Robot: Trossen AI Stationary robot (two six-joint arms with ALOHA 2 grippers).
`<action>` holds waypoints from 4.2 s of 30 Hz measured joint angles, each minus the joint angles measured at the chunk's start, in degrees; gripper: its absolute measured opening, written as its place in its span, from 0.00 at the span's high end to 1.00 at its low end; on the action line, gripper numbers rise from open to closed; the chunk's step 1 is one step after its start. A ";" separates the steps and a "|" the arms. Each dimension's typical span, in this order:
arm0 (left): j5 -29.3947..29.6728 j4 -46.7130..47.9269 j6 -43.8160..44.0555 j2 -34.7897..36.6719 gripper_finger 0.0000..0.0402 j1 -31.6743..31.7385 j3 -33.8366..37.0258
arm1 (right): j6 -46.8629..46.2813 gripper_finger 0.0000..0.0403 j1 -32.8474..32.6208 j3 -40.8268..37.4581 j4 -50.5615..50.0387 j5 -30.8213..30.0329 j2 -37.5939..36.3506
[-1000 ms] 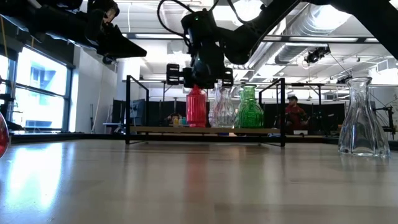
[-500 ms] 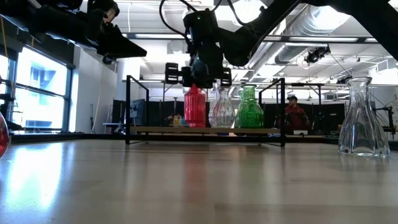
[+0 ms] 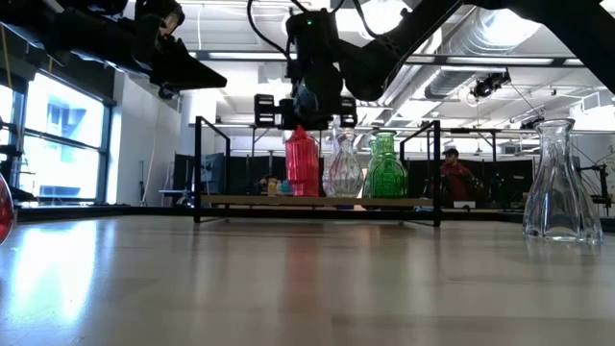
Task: Sort vases onto shelf
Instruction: Put the right red vase aligned with the other red vase on the shelf
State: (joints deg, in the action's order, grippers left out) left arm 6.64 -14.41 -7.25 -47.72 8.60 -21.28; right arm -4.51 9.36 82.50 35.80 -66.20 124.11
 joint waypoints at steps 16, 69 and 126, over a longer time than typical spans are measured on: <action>0.00 -0.02 0.13 0.02 1.00 -0.02 0.00 | -3.99 0.83 0.03 3.93 -11.18 0.76 -0.04; 0.00 -0.02 0.01 0.02 1.00 -0.02 0.00 | -8.95 0.51 1.37 15.09 -39.05 10.30 -0.13; 0.00 -0.07 -0.04 0.02 1.00 0.00 0.00 | -28.53 1.00 3.02 19.74 -53.50 22.69 -0.11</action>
State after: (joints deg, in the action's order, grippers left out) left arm 6.63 -14.48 -7.29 -47.70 8.60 -21.28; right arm -33.04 12.37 102.24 -17.70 -43.51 124.01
